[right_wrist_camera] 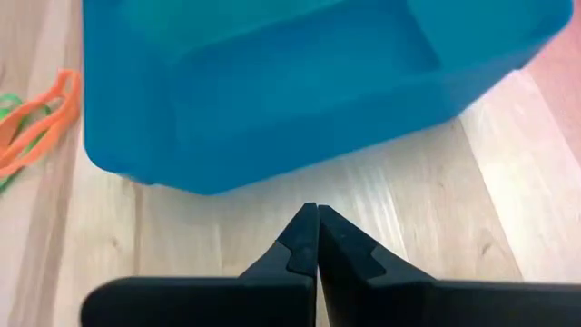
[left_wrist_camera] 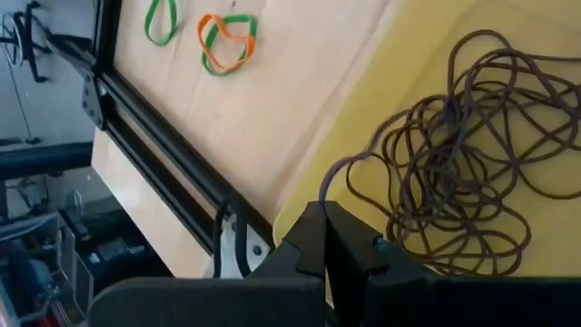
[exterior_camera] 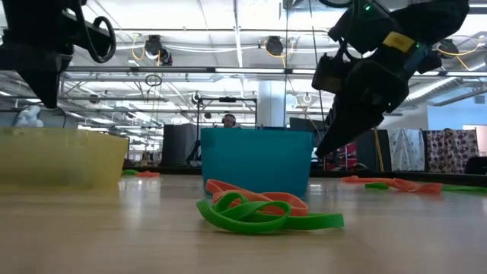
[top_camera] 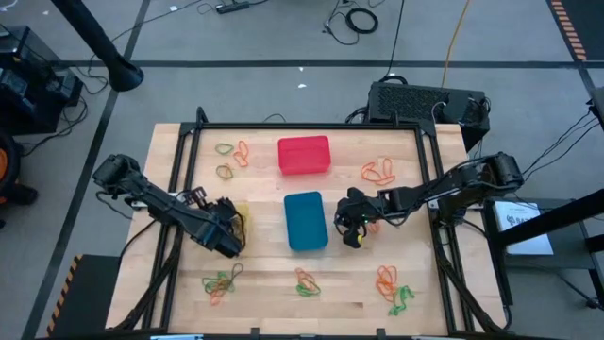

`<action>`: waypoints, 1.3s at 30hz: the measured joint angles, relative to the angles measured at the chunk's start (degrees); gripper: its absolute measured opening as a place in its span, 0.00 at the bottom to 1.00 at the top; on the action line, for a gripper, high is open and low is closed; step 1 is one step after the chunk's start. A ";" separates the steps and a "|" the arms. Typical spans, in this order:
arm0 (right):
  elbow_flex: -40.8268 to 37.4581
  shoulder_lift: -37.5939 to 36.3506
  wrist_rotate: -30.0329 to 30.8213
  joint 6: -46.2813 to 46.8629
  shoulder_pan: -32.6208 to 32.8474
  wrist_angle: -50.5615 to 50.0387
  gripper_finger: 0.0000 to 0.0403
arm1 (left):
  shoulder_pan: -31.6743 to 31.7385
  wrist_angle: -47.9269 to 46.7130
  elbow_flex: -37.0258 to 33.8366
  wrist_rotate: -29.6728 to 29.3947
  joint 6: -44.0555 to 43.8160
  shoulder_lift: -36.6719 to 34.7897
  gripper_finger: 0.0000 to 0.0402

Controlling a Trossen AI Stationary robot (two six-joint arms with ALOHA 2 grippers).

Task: Sort rubber bands into baskets
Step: Put the purple rubber band into the yellow bin, then adjust the bins on the table

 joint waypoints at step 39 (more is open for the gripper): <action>0.25 0.33 -4.18 1.55 2.16 3.76 0.00 | 14.85 50.83 3.02 -5.44 33.37 14.58 0.31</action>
